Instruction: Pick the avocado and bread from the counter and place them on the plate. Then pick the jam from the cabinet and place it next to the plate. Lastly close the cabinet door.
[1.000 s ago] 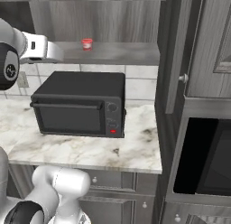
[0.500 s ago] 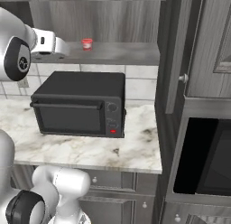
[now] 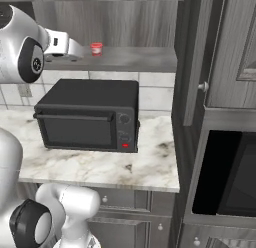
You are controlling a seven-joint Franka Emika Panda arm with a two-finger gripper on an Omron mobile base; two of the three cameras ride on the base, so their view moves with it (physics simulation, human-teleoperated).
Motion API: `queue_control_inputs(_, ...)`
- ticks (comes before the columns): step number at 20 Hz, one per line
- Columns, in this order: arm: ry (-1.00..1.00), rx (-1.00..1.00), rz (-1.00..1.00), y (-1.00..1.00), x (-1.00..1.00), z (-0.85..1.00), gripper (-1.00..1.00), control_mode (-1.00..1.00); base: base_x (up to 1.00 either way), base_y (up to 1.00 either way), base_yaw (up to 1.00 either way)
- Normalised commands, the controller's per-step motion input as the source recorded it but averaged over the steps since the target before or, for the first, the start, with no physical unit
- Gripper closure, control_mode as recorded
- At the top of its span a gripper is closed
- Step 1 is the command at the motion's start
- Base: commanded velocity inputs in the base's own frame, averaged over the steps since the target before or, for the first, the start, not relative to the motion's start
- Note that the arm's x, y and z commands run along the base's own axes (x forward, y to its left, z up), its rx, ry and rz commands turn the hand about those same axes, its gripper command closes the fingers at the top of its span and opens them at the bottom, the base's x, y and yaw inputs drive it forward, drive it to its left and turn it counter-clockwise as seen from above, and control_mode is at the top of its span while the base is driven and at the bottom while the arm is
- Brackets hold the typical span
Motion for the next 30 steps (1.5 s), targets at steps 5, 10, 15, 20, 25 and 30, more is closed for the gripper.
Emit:
queue_control_inputs(5,0.00,0.00,0.00,0.00,0.29,-0.13,-1.00,-1.00,0.00,0.00,0.00)
queue_control_inputs(10,0.00,0.00,0.00,0.00,0.28,-0.14,-1.00,-1.00,0.00,0.00,0.00)
queue_control_inputs(15,0.00,0.00,0.00,0.00,0.28,-0.07,-1.00,-1.00,0.00,0.00,0.00)
queue_control_inputs(20,0.00,0.00,0.00,0.00,0.28,-0.02,-1.00,-1.00,0.00,0.00,0.00)
queue_control_inputs(25,0.00,0.00,0.00,0.00,0.26,-0.03,-1.00,-1.00,0.00,0.00,0.00)
queue_control_inputs(30,0.00,0.00,0.00,0.00,0.19,-0.08,-1.00,-1.00,0.00,0.00,0.00)
